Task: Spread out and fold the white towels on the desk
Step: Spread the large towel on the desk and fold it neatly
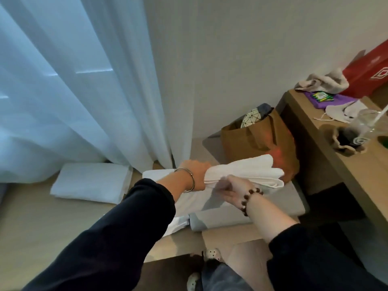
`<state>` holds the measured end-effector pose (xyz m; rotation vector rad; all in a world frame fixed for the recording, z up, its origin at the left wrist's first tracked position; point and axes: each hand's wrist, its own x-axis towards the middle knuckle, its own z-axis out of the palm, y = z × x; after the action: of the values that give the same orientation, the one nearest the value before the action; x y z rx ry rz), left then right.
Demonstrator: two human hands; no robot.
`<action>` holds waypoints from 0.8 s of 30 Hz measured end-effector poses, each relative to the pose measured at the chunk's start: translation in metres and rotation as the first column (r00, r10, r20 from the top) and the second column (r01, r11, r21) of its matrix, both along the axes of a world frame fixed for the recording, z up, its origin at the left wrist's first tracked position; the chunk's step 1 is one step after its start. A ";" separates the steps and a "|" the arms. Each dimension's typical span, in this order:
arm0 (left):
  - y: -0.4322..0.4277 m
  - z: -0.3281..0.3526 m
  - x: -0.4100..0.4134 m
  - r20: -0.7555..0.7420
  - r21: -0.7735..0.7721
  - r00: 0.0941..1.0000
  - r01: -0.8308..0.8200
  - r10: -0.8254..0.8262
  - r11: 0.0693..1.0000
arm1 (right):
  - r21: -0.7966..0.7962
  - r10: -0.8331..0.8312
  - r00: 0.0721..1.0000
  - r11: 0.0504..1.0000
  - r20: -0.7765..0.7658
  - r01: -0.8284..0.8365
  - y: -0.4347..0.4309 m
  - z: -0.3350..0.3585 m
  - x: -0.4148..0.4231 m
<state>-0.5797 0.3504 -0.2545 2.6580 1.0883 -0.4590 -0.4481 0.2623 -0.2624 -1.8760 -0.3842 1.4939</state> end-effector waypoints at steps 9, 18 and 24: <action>0.065 -0.009 -0.068 -0.045 -0.168 0.983 -0.185 0.180 0.968 | -0.324 0.369 -0.066 0.702 0.927 -0.634 0.069 -0.045 -0.035; 0.109 -0.033 -0.178 -0.076 -0.011 0.997 -0.024 0.023 1.000 | -0.343 0.557 -0.185 0.194 0.810 -0.919 0.155 -0.061 -0.125; 0.137 -0.054 -0.288 0.000 -0.084 0.999 -0.054 0.055 0.995 | -0.292 0.548 -0.116 0.245 0.828 -0.924 0.170 -0.075 -0.219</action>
<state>-0.8673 0.4869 -0.3088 2.5492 1.1127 -0.4801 -0.6671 0.4319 -0.3375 -1.8480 -2.5562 0.6383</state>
